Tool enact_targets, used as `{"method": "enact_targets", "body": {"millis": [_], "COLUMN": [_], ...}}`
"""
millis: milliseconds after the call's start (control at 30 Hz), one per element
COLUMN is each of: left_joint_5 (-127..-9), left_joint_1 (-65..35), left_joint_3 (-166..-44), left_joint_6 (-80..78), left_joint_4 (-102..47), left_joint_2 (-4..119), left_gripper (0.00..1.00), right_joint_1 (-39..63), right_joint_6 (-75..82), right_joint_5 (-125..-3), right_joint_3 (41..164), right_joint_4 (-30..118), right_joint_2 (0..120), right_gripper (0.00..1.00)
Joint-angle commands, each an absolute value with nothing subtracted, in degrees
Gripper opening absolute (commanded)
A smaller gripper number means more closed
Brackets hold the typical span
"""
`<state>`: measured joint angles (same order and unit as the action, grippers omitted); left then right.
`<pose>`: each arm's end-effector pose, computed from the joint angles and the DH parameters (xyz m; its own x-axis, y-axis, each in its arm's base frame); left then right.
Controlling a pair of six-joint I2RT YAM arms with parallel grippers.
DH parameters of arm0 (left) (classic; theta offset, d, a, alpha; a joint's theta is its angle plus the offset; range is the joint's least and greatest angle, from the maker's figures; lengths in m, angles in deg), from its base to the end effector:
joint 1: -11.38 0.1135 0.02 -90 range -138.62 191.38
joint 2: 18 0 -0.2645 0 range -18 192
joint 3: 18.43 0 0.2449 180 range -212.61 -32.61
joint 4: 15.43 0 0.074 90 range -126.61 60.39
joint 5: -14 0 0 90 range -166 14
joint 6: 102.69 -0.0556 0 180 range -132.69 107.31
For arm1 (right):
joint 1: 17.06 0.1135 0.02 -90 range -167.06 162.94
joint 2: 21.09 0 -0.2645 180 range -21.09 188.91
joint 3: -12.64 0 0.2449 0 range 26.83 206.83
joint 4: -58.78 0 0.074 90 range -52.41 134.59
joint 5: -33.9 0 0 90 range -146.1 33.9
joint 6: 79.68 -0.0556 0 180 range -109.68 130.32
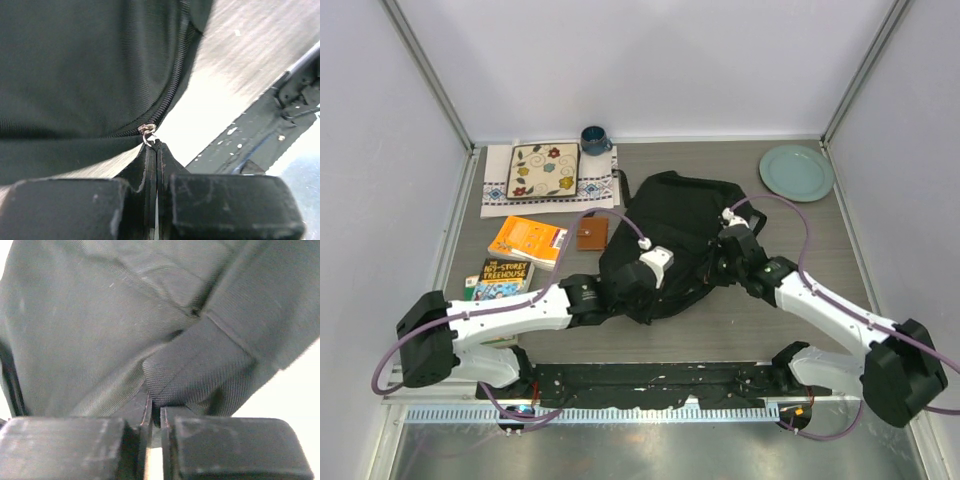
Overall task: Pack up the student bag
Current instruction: Unzip the student bag at the center of the board.
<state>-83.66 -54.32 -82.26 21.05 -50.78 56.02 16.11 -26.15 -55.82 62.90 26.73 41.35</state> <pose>0.1214 -0.2509 0.2323 -0.7246 0.2672 -0.6353 0.5560 0.7712 -0.3099 0.1926 0.1255 0.2059 -0.7930 0.1918 -0.5782 -0.0906 0.9015 0.4232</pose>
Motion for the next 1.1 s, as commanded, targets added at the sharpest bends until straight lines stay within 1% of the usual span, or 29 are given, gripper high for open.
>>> {"method": "enact_targets", "body": {"millis": [0, 33, 67, 133, 167, 267, 300, 367, 400, 433, 533, 700, 800, 933, 967, 1000, 1033, 1067], "left_joint_5": [-79.34, -81.17, -82.58, -86.18, -88.02, -87.95, -87.78, -87.08, -86.81, -86.72, -85.41, -83.04, -81.63, -80.05, -79.52, -79.69, -80.04, -81.43], "left_joint_1": [-58.23, -58.23, -58.23, -58.06, -57.88, -57.27, -57.18, -57.18, -57.18, -57.18, -57.18, -57.09, -57.0, -57.09, -57.09, -57.0, -57.09, -57.09], "left_joint_3": [-86.49, -86.32, -86.49, -88.76, -89.65, -92.29, -92.9, -94.39, -94.84, -95.45, -96.42, -98.26, -98.97, -98.97, -98.97, -99.23, -99.23, -99.41], "left_joint_6": [22.03, 23.51, 24.48, 26.06, 26.42, 27.48, 27.65, 27.57, 27.48, 27.31, 25.82, 23.36, 22.91, 21.86, 21.68, 21.51, 21.42, 20.46], "left_joint_4": [-48.69, -46.86, -46.4, -47.79, -47.98, -46.76, -46.32, -45.35, -45.08, -44.73, -44.29, -45.34, -45.61, -45.43, -45.52, -45.69, -46.57, -47.1], "left_joint_2": [59.16, 59.95, 62.05, 64.43, 65.74, 69.62, 70.84, 71.47, 71.91, 72.08, 72.09, 73.4, 74.11, 74.46, 74.55, 74.81, 74.72, 74.81], "left_gripper": [0.0, 0.0, 0.0, 0.0, 0.0, 0.0, 0.0, 0.0, 0.0, 0.0, 0.0, 0.0, 0.0, 0.0, 0.0, 0.0, 0.0, 0.0], "right_joint_1": [12.04, 11.43, 10.64, 9.75, 9.75, 9.75, 9.75, 9.84, 9.75, 9.75, 9.84, 9.84, 9.93, 9.93, 9.93, 9.93, 9.93, 9.93], "right_joint_6": [-23.96, -25.0, -25.54, -26.42, -27.9, -32.98, -34.49, -38.09, -42.2, -44.24, -51.28, -56.74, -59.11, -60.87, -60.87, -60.79, -60.53, -60.35], "right_joint_5": [-49.24, -49.33, -49.68, -49.77, -49.25, -49.76, -50.12, -52.13, -55.27, -58.61, -62.94, -68.04, -70.94, -71.74, -71.65, -71.65, -71.48, -71.22], "right_joint_3": [70.33, 70.68, 71.12, 71.91, 71.48, 67.63, 66.22, 61.75, 60.15, 58.57, 53.82, 49.42, 48.19, 47.83, 48.09, 48.36, 48.45, 48.19], "right_joint_4": [27.02, 26.58, 25.79, 23.34, 22.28, 19.46, 18.85, 17.88, 18.31, 19.71, 20.42, 26.74, 32.8, 40.01, 40.46, 40.55, 40.46, 40.2], "right_joint_2": [46.14, 46.93, 47.55, 47.21, 44.94, 39.14, 34.33, 28.77, 23.79, 21.82, 17.25, 17.67, 21.7, 26.1, 27.68, 28.39, 28.92, 29.18], "right_gripper": [0.14, 0.23, 0.4, 0.56, 0.67, 0.72, 0.72, 0.73, 0.73, 0.73, 0.73, 0.73, 0.73, 0.73, 0.7, 0.61, 0.37, 0.24]}}
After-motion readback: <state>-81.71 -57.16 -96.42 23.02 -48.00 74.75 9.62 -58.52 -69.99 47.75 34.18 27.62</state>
